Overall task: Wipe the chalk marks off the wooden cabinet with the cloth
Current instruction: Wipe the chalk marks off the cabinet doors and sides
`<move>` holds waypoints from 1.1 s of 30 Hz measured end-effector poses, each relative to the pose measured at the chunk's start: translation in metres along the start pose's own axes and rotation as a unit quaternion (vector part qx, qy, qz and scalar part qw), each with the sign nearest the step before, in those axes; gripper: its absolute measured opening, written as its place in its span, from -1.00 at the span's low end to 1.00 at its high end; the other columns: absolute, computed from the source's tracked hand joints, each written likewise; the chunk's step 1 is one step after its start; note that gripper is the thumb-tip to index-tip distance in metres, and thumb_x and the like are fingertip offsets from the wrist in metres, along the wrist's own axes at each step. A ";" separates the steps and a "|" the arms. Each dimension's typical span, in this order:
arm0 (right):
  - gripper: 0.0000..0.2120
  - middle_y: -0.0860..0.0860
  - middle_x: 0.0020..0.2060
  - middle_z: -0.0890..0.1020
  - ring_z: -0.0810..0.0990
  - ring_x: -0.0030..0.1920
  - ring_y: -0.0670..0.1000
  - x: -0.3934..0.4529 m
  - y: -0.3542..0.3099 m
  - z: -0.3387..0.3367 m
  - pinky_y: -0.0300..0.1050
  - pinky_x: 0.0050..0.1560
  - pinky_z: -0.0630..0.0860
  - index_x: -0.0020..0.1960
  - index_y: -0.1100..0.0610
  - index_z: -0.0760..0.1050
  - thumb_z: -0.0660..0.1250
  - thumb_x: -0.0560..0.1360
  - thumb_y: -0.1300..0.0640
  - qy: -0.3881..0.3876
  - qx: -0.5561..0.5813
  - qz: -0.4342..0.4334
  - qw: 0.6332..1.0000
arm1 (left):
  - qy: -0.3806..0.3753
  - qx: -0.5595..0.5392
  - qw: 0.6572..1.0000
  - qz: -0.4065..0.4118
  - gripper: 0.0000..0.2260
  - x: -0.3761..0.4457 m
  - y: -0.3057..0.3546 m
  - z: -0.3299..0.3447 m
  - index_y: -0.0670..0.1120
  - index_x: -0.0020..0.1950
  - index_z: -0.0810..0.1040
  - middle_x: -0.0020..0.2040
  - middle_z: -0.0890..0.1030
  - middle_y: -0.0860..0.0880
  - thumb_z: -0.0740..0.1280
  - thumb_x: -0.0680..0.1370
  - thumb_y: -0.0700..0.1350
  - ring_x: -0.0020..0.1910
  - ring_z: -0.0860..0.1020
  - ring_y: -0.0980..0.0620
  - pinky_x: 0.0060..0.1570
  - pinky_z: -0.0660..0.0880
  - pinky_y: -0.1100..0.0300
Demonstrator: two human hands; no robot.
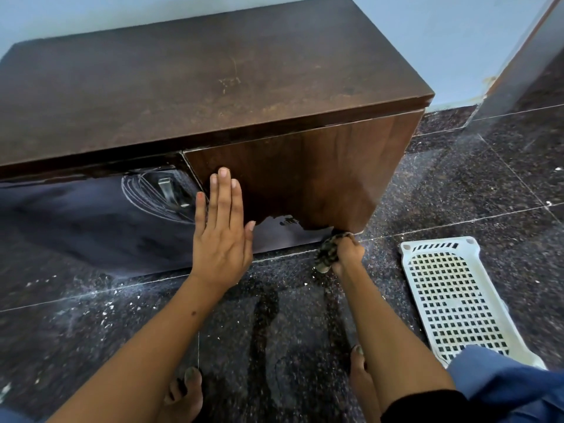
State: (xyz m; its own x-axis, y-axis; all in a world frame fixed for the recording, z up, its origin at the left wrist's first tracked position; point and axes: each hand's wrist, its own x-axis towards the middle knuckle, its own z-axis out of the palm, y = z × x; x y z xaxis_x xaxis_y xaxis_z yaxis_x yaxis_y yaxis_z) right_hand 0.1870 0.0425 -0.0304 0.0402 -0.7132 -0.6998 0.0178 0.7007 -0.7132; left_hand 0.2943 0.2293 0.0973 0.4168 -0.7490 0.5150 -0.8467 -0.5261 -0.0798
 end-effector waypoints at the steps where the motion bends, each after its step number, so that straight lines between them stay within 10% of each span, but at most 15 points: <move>1: -0.74 0.15 -0.02 0.55 0.52 -0.10 0.06 0.006 -0.005 -0.004 -0.09 -0.10 0.51 0.11 0.22 0.47 0.09 0.52 0.34 0.000 0.007 -0.004 1.000 | -0.003 0.001 1.000 0.007 -0.44 0.000 -0.003 -0.001 -0.30 0.51 -0.06 0.52 -0.09 -0.24 0.00 0.61 -0.05 0.53 -0.08 -0.15 0.48 -0.10 -0.10; 4: -0.65 0.07 -0.10 0.54 0.47 -0.19 0.00 0.020 -0.020 -0.011 -0.22 -0.22 0.41 0.00 0.14 0.50 0.02 0.47 0.43 0.009 0.031 -0.067 0.997 | -0.008 0.001 1.000 0.021 -0.45 0.000 -0.008 -0.004 -0.31 0.51 -0.04 0.52 -0.09 -0.23 -0.01 0.61 -0.04 0.53 -0.07 -0.15 0.49 -0.11 -0.11; 8: -0.51 0.04 0.05 0.52 0.50 -0.08 0.01 0.018 -0.016 -0.013 -0.20 -0.13 0.41 0.36 0.22 0.39 0.01 0.48 0.41 0.006 -0.001 -0.073 0.997 | -0.003 -0.002 1.000 0.005 -0.45 0.000 -0.002 -0.002 -0.31 0.51 -0.05 0.52 -0.07 -0.24 -0.01 0.61 -0.04 0.52 -0.07 -0.15 0.48 -0.11 -0.10; 18: -0.87 0.09 -0.16 0.50 0.53 -0.18 0.07 -0.033 -0.010 0.016 -0.04 -0.27 0.54 0.06 0.21 0.31 0.02 0.58 0.31 -0.059 0.009 0.047 0.997 | 0.003 -0.002 1.000 -0.014 -0.45 0.001 0.003 0.001 -0.30 0.51 -0.04 0.52 -0.09 -0.22 0.01 0.61 -0.04 0.53 -0.07 -0.14 0.48 -0.11 -0.09; 33: -0.46 -0.01 0.45 0.30 0.34 0.38 0.05 -0.105 0.011 0.062 -0.15 0.41 0.19 0.52 0.07 0.10 0.12 0.58 0.29 -0.035 -0.004 -0.136 0.990 | -0.008 0.044 0.998 0.037 -0.44 -0.006 -0.030 -0.012 -0.28 0.51 -0.02 0.52 -0.04 -0.21 0.02 0.60 -0.05 0.52 -0.02 -0.13 0.47 -0.14 -0.10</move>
State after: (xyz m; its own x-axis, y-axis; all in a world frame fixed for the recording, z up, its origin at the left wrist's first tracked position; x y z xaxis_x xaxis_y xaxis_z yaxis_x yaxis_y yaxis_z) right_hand 0.2451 0.1257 0.0376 0.1048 -0.8720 -0.4782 0.0295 0.4834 -0.8749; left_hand 0.3135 0.2548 0.1067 0.3600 -0.7928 0.4917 -0.8435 -0.5019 -0.1916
